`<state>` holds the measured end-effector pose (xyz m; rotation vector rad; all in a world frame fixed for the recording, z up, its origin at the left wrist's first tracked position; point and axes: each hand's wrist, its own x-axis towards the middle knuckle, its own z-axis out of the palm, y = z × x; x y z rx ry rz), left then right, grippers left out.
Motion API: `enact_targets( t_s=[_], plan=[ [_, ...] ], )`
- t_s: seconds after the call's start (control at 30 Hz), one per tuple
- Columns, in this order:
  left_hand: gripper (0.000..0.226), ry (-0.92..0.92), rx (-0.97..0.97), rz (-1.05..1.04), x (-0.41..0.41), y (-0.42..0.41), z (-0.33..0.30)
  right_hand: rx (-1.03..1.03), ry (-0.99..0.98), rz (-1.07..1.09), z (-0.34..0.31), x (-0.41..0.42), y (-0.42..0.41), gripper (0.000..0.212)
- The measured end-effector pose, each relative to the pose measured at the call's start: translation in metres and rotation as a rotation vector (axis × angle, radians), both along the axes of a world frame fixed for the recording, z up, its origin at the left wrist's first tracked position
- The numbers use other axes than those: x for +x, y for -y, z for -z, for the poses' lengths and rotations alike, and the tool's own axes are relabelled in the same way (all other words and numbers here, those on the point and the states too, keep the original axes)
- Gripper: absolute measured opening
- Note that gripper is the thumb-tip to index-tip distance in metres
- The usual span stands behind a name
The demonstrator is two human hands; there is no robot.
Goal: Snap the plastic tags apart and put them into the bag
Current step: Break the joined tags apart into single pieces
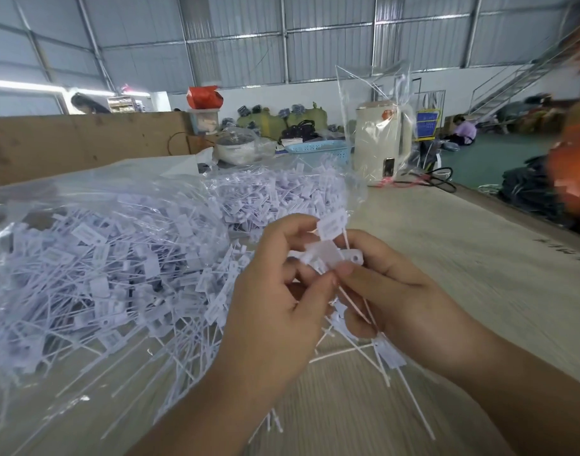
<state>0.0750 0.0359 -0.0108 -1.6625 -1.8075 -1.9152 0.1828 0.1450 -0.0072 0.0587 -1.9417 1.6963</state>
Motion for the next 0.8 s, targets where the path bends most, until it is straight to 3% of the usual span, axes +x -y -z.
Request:
enact_targets(
  t_s=[0.1,0.23,0.3,0.43,0.57,0.67,0.77,0.8],
  plan=[
    [0.052,-0.134,0.002,-0.040,0.001,0.001,0.000,-0.088,0.016,-0.099,-0.005,0.004,-0.007,0.029],
    [0.036,-0.385,0.052,-0.133,0.000,-0.002,-0.004,-0.009,0.012,-0.134,-0.003,0.008,-0.012,0.049],
    [0.032,-0.347,0.091,-0.138,-0.003,-0.002,-0.007,0.099,0.010,-0.031,0.002,0.004,-0.008,0.047],
    [0.046,-0.227,0.035,0.010,0.000,0.005,-0.012,0.272,-0.059,0.076,0.010,-0.009,0.007,0.032],
    [0.043,-0.335,-0.026,0.067,0.008,0.005,-0.014,0.147,-0.178,0.080,0.008,-0.011,0.012,0.032],
    [0.046,-0.342,-0.046,0.076,0.009,0.005,-0.015,0.234,-0.189,0.183,0.008,-0.012,0.014,0.023],
    [0.056,-0.035,-0.052,0.213,0.006,0.006,-0.017,0.278,-0.154,0.361,0.003,-0.010,0.018,0.005],
    [0.051,0.065,-0.060,0.219,0.002,0.005,-0.016,0.274,-0.154,0.411,0.000,-0.007,0.017,0.008]
  ],
)
